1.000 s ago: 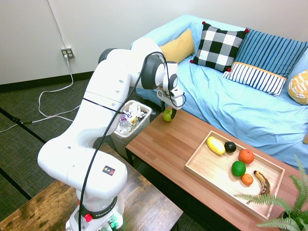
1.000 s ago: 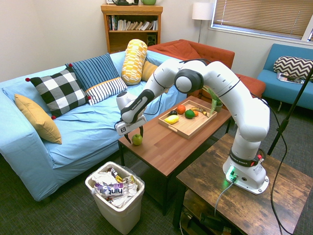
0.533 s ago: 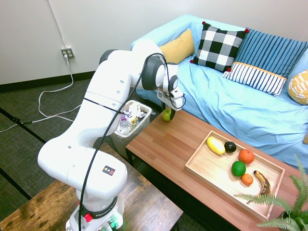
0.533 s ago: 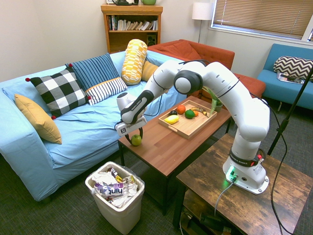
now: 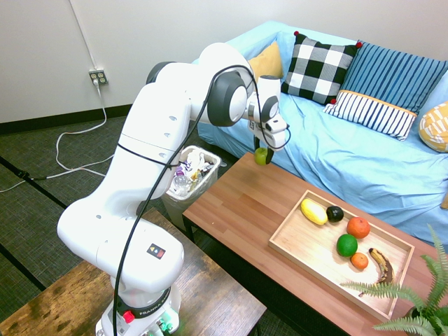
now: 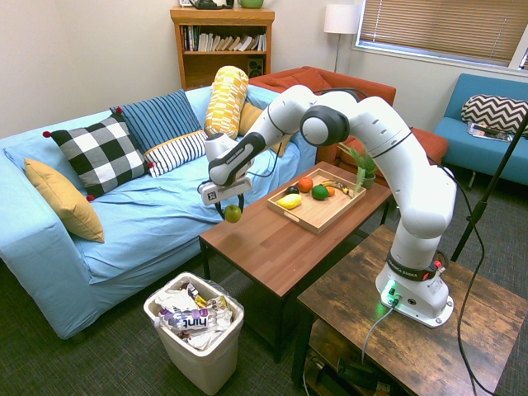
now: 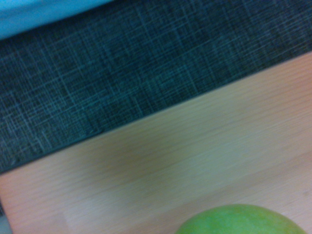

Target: Put the apple in the tray

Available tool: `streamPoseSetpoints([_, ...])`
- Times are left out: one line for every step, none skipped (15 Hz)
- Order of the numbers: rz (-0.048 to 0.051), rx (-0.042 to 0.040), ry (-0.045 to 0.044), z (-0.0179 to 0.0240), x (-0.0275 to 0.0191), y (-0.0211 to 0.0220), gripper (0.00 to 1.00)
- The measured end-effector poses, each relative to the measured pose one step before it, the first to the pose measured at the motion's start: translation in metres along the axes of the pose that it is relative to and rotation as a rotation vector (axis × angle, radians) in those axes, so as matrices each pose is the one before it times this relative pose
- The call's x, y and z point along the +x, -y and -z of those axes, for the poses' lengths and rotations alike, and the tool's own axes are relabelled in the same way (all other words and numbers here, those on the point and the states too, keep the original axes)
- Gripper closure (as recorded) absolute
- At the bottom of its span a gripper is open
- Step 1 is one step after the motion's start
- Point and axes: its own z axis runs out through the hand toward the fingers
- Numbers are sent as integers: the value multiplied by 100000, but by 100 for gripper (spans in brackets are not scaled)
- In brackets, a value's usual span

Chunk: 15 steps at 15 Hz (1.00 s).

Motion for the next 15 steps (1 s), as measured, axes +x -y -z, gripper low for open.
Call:
streamPoseSetpoints([-2514, 82, -539, 857, 1636, -929, 100])
streamPoseSetpoints([-2656, -767, -473, 477, 1732, -1262, 100])
streamPoseSetpoints([-3024, -1078, -614, 212, 1942, -1446, 100])
streamPoseSetpoints([-3095, -532, -429, 60, 1923, -1395, 100])
streamPoseSetpoints([-3166, -259, -338, -245, 1942, -1462, 100])
streamPoseSetpoints([-3082, -328, -481, -351, 2041, -1530, 100])
streamPoseSetpoints([-2676, -496, -310, -289, 1765, -1390, 100])
streamPoseSetpoints([-2638, -431, -24, -335, 1780, -1380, 100])
streamPoseSetpoints([-2561, -452, 187, -480, 1767, -1370, 100])
streamPoseSetpoints([-2769, -700, 136, -518, 1906, -1332, 100])
streamPoseSetpoints([-2439, -431, 1, -658, 1886, -1092, 100])
streamPoseSetpoints([-2121, -473, 212, -775, 1811, -996, 100])
streamPoseSetpoints([-1810, -899, 393, -829, 1561, -948, 100])
streamPoseSetpoints([-1816, -668, 589, -739, 1245, -727, 100])
streamPoseSetpoints([-1895, -780, 910, -975, 1155, -770, 100])
